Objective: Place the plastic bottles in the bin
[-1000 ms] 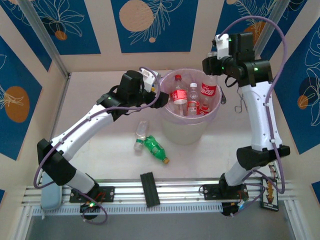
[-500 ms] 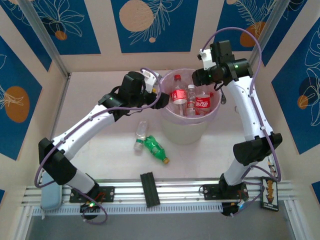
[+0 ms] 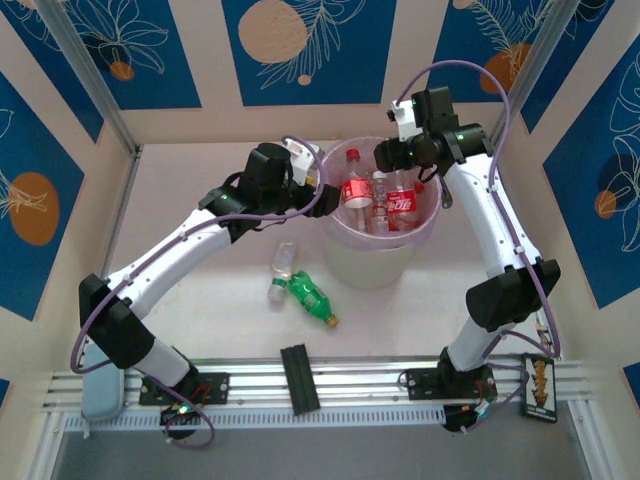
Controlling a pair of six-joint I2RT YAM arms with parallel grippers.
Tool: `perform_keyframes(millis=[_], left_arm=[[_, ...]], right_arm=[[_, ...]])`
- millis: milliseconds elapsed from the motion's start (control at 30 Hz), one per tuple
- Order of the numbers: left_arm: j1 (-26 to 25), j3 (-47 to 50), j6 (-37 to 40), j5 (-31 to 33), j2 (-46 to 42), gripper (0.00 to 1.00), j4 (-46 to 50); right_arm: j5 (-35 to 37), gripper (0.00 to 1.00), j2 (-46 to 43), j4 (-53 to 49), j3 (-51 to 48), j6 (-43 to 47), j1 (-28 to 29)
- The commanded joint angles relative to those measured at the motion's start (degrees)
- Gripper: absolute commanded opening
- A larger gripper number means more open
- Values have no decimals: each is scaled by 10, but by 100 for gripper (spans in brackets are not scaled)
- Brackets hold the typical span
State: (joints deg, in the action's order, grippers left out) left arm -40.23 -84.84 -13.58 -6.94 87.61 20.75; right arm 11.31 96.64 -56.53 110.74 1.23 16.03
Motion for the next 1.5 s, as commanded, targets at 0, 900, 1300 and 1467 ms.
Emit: perform_keyframes(millis=[0,900,1300,1467], left_arm=[[-7,6,-3,2,5,78,-8],[-6,-8,1,-4,14,78,-4],[-8,-3,-1,-3,12,77,-5],[-8,-2,-3,-8,12,77,-11]], right_arm=[[-39,69,9,-53,-4,-8,15],[44,65,-57,-84,37,11,2],[-9,60,11,-73,36,5,16],[-69,59,29,-58,8,2,21]])
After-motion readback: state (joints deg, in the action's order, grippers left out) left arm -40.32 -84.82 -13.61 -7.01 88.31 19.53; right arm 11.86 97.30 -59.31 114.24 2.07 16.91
